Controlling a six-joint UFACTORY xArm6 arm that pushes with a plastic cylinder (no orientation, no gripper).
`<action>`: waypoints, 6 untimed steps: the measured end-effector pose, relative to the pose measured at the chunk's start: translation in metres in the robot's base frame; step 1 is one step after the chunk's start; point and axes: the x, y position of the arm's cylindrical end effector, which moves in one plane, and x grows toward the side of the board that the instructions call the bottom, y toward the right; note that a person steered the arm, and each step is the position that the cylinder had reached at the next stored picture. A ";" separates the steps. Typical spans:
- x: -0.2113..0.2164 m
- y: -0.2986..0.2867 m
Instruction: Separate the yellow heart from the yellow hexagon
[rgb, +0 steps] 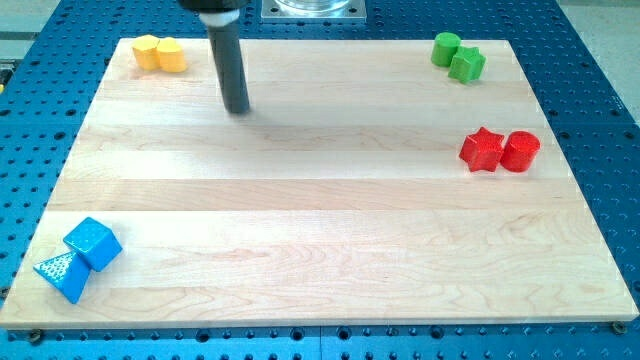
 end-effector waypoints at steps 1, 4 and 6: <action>-0.039 0.000; -0.097 -0.095; 0.023 -0.085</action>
